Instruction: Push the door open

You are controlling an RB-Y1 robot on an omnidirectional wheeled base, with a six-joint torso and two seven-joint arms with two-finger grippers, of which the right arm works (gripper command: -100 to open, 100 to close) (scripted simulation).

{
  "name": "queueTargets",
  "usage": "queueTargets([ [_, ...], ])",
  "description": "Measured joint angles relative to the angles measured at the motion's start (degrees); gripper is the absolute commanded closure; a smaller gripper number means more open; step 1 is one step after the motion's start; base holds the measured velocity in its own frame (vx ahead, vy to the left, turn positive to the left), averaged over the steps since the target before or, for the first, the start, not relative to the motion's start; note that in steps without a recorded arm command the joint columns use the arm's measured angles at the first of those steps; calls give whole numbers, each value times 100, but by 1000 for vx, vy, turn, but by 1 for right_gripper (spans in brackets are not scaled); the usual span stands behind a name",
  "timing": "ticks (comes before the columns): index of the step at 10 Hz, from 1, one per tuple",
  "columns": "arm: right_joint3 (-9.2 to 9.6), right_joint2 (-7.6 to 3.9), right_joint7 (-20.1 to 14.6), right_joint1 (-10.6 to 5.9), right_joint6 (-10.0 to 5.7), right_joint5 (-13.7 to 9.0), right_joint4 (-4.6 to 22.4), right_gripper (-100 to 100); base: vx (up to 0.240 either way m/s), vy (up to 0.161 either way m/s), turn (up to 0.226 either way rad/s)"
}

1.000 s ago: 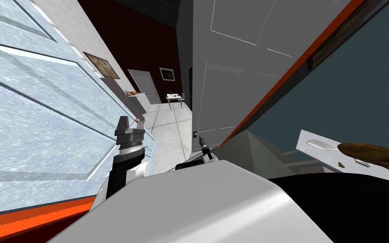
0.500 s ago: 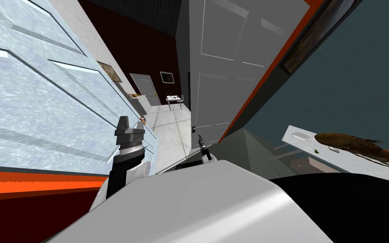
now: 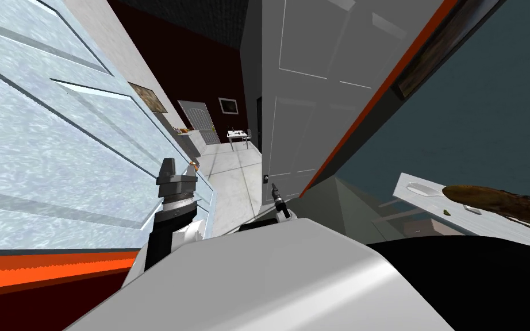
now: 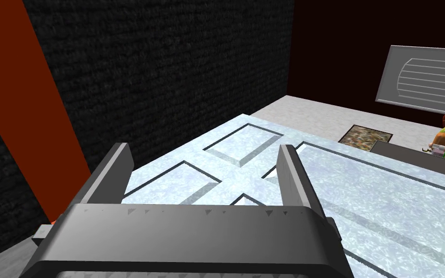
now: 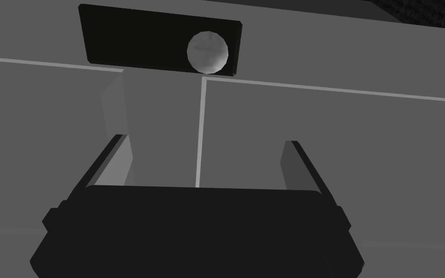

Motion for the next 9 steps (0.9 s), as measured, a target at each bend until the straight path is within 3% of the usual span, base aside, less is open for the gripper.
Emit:
queueTargets([
  [4, -42, -10, 21, -4, -39, -16, 18, -100, 197, 29, 25],
  [7, -77, 101, 37, -15, -80, -29, 51, -100, 156, 33, 11],
  [8, -78, 107, 38, -8, -90, -30, 51, 100, -17, -1, 13],
  [9, -77, 104, 38, -14, -85, -30, 50, 100, -28, -7, 12],
])
